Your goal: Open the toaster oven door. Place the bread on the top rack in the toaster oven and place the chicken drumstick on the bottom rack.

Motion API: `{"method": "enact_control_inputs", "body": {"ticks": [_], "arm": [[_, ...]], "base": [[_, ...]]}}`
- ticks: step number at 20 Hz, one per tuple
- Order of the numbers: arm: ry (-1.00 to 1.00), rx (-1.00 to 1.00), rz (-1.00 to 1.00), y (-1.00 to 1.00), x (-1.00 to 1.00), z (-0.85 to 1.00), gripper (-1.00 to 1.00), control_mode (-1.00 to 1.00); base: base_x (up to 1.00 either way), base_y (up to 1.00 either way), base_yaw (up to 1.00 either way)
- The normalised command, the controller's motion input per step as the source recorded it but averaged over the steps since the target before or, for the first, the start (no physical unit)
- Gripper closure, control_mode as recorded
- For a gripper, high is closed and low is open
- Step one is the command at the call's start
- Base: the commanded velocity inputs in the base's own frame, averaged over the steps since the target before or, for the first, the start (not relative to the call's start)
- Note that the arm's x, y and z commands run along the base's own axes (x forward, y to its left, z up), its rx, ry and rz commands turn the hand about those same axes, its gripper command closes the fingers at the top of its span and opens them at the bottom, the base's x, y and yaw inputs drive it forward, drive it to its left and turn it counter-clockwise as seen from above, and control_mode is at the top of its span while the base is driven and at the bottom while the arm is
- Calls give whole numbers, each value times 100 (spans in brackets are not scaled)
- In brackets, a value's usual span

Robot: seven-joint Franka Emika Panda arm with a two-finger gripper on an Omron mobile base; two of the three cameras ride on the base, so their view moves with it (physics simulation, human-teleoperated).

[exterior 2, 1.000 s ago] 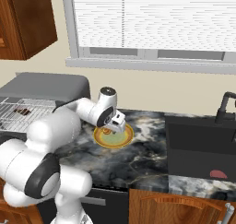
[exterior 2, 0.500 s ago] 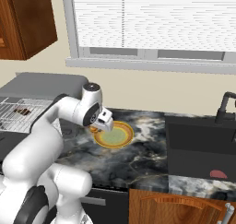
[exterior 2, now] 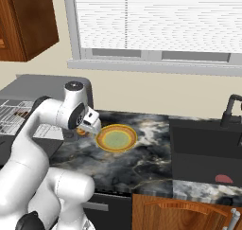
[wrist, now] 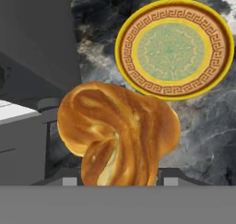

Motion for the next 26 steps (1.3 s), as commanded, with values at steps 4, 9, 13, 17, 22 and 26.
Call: {"method": "enact_control_inputs", "body": {"ticks": [4,9,13,17,22,26], "arm": [[0,0,1,63,-26,19,100,-100],[-1,0,0,66,-22,20,100,-100],[0,-1,0,72,-3,16,100,-100],[0,-2,0,71,0,19,100,-100],[0,-5,0,72,2,5,100,-100],[0,-6,0,60,4,2,100,-100]], "base": [[0,0,0],[0,0,0],[0,0,0],[0,0,0],[0,0,0],[0,0,0]]}}
